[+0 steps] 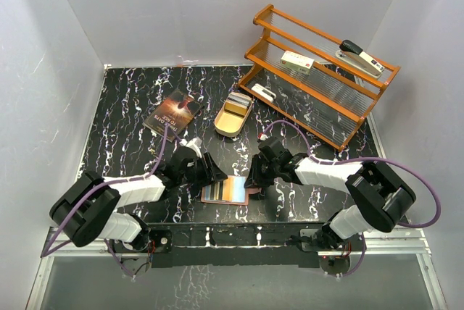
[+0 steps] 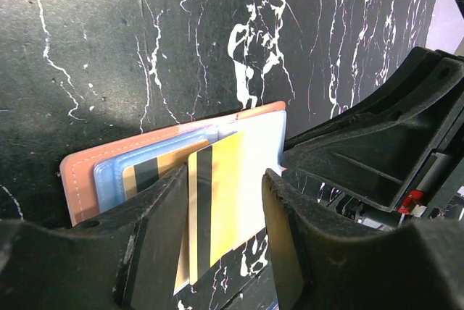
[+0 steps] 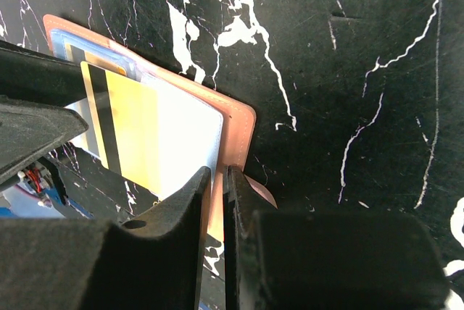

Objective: Put the credit cards into the card holder
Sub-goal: Insert the credit card into the card holder.

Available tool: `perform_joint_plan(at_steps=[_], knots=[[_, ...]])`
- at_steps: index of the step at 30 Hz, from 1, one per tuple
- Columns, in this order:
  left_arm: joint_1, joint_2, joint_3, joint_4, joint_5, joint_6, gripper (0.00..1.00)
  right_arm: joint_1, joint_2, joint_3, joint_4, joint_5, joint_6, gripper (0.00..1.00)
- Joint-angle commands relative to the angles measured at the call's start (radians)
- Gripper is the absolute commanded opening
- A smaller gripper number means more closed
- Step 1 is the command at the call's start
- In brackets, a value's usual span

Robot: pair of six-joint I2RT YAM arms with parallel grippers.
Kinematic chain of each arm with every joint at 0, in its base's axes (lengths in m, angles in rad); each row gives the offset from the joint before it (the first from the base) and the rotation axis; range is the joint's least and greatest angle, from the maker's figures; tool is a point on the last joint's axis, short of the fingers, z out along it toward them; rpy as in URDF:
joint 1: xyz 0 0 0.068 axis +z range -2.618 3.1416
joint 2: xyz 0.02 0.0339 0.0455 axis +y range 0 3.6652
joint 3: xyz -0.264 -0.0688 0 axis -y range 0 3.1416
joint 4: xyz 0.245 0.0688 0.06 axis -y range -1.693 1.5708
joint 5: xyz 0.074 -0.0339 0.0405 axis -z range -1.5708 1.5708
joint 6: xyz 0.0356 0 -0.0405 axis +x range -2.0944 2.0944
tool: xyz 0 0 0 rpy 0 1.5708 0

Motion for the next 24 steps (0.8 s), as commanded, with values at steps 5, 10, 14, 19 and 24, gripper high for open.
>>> perform_joint_plan(at_steps=[5, 10, 14, 19, 24], knots=[[-0.035, 0.07, 0.042, -0.041, -0.011, 0.0, 0.41, 0.009, 0.018, -0.024, 0.016, 0.022, 0.001, 0.09], [-0.052, 0.1, 0.077, -0.041, -0.017, -0.006, 0.41, 0.014, 0.028, -0.02, 0.035, 0.018, 0.01, 0.07], [-0.071, 0.107, 0.107, -0.085, -0.036, -0.009, 0.42, 0.014, 0.036, -0.014, 0.036, 0.02, 0.011, 0.06], [-0.073, 0.06, 0.143, -0.227, -0.084, 0.017, 0.48, 0.014, 0.029, -0.011, 0.025, 0.025, 0.009, 0.05], [-0.074, 0.028, 0.198, -0.388, -0.097, 0.068, 0.51, 0.012, 0.003, -0.009, -0.001, 0.038, -0.002, 0.05]])
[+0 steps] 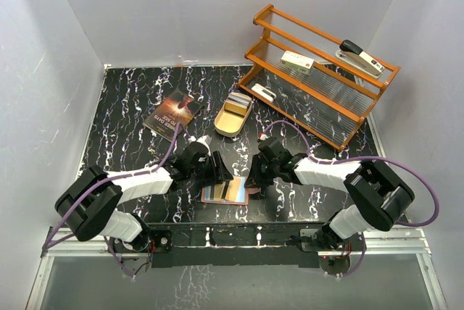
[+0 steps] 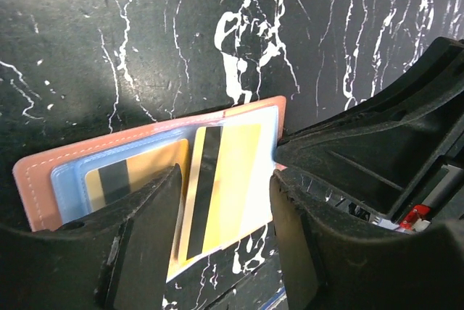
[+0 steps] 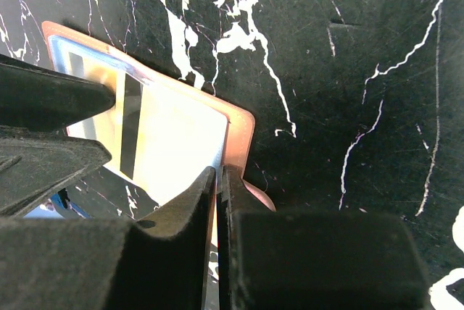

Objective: Put the credit cards into the card holder
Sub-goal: Insert the credit card into the card holder.

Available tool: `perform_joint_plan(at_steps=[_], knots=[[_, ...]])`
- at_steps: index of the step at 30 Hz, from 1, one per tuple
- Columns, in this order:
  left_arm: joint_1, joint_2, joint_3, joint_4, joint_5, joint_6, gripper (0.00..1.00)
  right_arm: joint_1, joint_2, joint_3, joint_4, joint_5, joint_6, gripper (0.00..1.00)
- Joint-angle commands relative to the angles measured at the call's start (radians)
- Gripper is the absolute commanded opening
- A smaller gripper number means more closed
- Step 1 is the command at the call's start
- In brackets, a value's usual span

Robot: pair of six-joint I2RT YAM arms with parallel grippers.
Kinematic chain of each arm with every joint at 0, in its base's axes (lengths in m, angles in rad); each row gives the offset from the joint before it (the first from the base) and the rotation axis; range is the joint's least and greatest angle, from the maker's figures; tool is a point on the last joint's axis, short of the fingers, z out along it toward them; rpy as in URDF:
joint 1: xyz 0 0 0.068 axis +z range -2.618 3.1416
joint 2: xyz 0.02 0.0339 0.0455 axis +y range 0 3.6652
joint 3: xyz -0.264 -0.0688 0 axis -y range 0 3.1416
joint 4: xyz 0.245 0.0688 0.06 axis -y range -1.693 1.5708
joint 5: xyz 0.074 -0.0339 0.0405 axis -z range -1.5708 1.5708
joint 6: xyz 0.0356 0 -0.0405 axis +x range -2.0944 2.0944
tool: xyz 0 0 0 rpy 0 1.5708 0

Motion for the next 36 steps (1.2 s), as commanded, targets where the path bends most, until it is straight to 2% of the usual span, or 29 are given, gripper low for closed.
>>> perform_joint_plan(at_steps=[1, 7, 16, 36], knots=[[-0.004, -0.057, 0.056, -0.218, -0.034, 0.063, 0.52, 0.014, -0.014, -0.007, -0.027, 0.038, -0.012, 0.05], [-0.005, -0.096, 0.025, -0.217, 0.016, 0.05, 0.54, 0.014, -0.021, -0.013, -0.021, 0.035, -0.003, 0.05], [-0.009, -0.041, 0.014, -0.134, 0.087, 0.023, 0.55, 0.017, -0.029, -0.024, -0.015, 0.036, 0.007, 0.05], [-0.067, 0.055, 0.065, 0.016, 0.123, 0.001, 0.54, 0.02, -0.03, -0.033, 0.001, 0.036, 0.021, 0.05]])
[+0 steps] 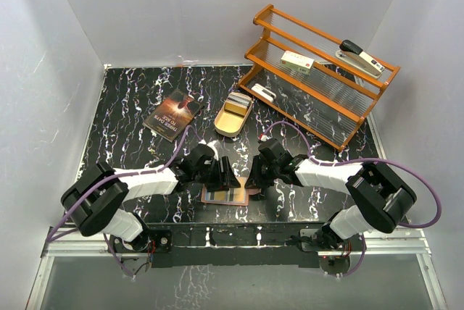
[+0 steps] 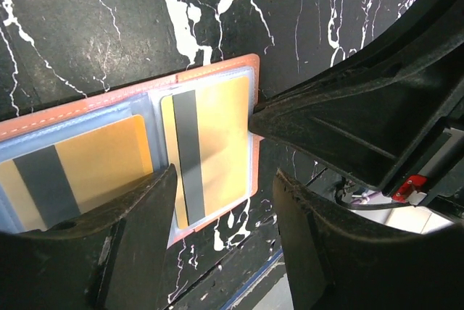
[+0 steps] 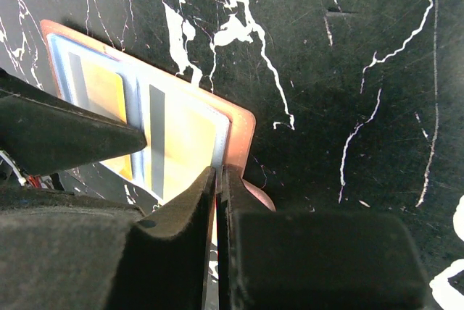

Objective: Put the credit cards into the card holder
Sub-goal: Insert the credit card into the card holder.

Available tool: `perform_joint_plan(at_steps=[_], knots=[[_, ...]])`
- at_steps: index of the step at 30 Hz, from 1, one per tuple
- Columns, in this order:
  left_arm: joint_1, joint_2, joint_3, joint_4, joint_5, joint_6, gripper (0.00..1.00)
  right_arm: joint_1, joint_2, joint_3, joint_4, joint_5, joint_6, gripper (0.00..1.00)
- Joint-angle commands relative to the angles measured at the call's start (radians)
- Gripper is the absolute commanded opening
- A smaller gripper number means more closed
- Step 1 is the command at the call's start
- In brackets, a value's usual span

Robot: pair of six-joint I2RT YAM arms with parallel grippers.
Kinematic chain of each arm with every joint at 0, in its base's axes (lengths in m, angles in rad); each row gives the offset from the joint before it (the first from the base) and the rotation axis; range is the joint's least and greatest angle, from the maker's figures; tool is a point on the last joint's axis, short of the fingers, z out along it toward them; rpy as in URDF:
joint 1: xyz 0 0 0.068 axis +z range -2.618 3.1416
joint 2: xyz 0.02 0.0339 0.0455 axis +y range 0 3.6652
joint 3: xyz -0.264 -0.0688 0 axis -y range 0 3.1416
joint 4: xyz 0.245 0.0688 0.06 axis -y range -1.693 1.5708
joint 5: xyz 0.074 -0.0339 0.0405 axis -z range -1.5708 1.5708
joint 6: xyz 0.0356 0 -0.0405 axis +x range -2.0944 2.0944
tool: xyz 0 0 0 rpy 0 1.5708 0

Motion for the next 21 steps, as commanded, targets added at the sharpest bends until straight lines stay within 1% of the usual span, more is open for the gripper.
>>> perform_joint_plan(at_steps=[1, 7, 11, 13, 15, 18, 21], knots=[[-0.008, 0.023, 0.034, 0.051, 0.019, -0.005, 0.54, 0.007, -0.008, -0.019, 0.004, 0.019, 0.005, 0.05], [-0.01, 0.046, 0.045, 0.095, 0.039, -0.011, 0.54, 0.009, -0.005, -0.005, 0.001, 0.036, -0.012, 0.05], [-0.008, 0.012, 0.048, 0.059, 0.009, -0.008, 0.54, 0.008, -0.004, 0.042, -0.059, 0.08, -0.042, 0.07], [-0.01, -0.018, 0.05, 0.021, -0.011, -0.004, 0.54, 0.008, -0.017, 0.067, -0.094, 0.103, -0.049, 0.1], [-0.009, -0.051, 0.066, -0.049, -0.049, 0.008, 0.56, 0.008, -0.038, 0.084, -0.122, 0.116, -0.047, 0.12], [-0.007, -0.09, 0.1, -0.164, -0.103, 0.042, 0.58, 0.008, -0.073, 0.104, -0.147, 0.112, -0.038, 0.13], [0.003, -0.122, 0.123, -0.239, -0.133, 0.069, 0.6, 0.01, -0.095, 0.127, -0.164, 0.1, -0.023, 0.15]])
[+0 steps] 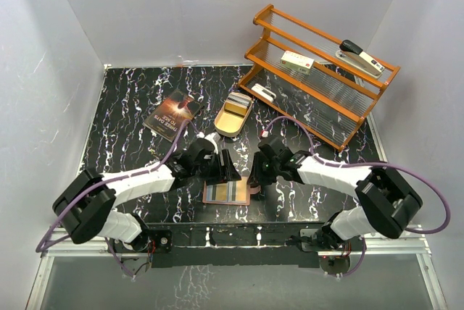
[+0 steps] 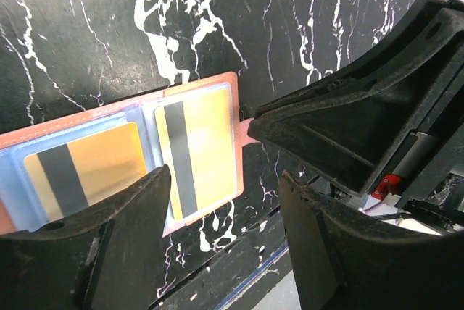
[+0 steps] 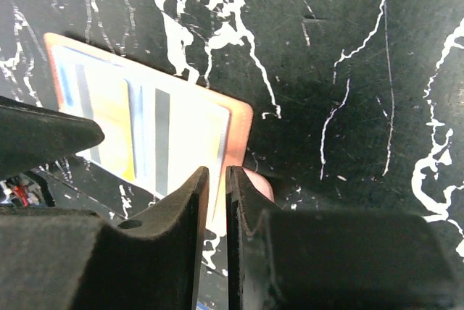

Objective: Put the credit cards into the card holder
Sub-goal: Insert the credit card into the card holder.

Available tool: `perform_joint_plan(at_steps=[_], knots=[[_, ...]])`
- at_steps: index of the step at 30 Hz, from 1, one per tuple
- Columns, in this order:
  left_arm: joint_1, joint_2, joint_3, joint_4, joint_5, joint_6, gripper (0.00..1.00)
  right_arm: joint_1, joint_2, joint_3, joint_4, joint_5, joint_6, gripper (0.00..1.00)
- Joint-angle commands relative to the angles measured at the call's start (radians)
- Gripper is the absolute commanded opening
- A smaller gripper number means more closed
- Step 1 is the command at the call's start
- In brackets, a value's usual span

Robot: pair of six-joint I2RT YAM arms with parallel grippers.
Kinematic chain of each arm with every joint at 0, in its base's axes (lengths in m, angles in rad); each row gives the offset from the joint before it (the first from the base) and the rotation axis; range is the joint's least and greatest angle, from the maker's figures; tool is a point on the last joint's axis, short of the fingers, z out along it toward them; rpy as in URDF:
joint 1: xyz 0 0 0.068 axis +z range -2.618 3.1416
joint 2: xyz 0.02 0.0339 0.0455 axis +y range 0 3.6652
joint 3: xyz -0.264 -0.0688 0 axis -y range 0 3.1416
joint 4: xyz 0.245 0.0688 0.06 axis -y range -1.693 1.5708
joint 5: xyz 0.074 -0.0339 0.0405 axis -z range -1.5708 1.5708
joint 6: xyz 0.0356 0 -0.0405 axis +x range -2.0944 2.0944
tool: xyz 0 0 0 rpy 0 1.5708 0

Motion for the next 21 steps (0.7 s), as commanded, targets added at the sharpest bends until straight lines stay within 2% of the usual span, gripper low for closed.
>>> perform_joint_plan(at_steps=[1, 9, 16, 21], knots=[[0.013, -0.08, 0.057, -0.156, -0.071, 0.055, 0.61, 0.006, -0.062, 0.075, -0.035, 0.019, 0.013, 0.16], [0.115, -0.151, 0.006, -0.187, 0.005, 0.057, 0.61, 0.076, -0.028, 0.134, -0.03, 0.029, 0.056, 0.19], [0.233, -0.231, -0.086, -0.12, 0.136, 0.028, 0.61, 0.158, 0.082, 0.21, -0.028, 0.051, 0.101, 0.19], [0.264, -0.253, -0.128, -0.082, 0.186, 0.002, 0.62, 0.19, 0.159, 0.258, -0.031, 0.048, 0.096, 0.19]])
